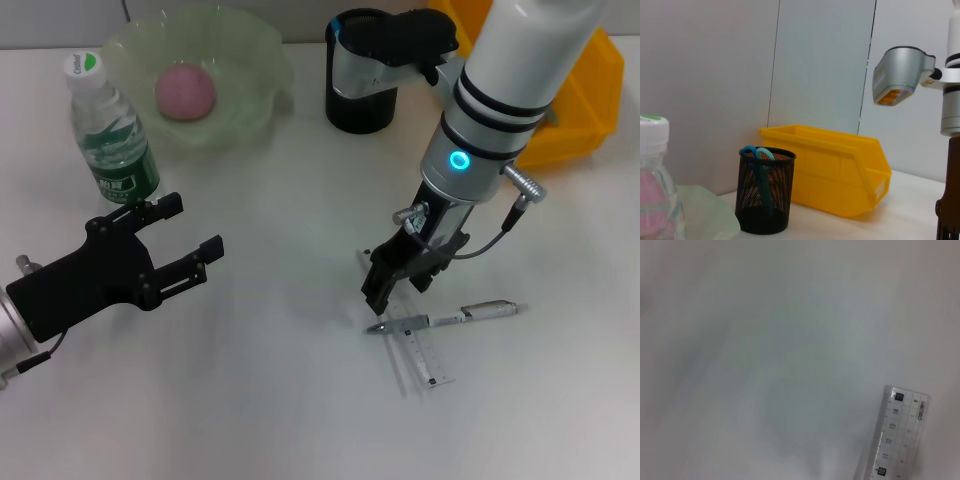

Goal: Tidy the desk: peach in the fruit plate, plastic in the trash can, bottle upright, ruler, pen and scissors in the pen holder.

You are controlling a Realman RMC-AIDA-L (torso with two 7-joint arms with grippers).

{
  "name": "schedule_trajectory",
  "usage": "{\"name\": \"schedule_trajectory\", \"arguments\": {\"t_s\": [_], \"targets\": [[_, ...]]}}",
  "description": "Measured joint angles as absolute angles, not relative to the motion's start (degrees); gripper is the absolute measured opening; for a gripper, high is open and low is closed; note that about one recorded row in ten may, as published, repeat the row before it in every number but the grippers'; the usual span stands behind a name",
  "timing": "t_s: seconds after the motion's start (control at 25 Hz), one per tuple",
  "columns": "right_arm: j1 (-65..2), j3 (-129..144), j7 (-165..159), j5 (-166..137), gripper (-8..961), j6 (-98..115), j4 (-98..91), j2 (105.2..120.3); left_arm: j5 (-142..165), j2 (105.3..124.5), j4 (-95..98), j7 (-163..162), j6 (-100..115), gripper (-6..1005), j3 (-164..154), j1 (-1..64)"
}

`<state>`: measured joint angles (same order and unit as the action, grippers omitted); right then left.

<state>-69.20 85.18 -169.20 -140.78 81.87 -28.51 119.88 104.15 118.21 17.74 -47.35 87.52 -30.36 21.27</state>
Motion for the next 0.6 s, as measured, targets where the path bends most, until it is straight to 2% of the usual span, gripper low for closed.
{"name": "schedule_trajectory", "arguments": {"t_s": [0.6], "targets": [[-68.51,87.55,-169.35,-140.16,638,81.38,-29.08,119.88,104.0,118.3,17.75,-47.38,87.92,785,-30.57,20.65]]}}
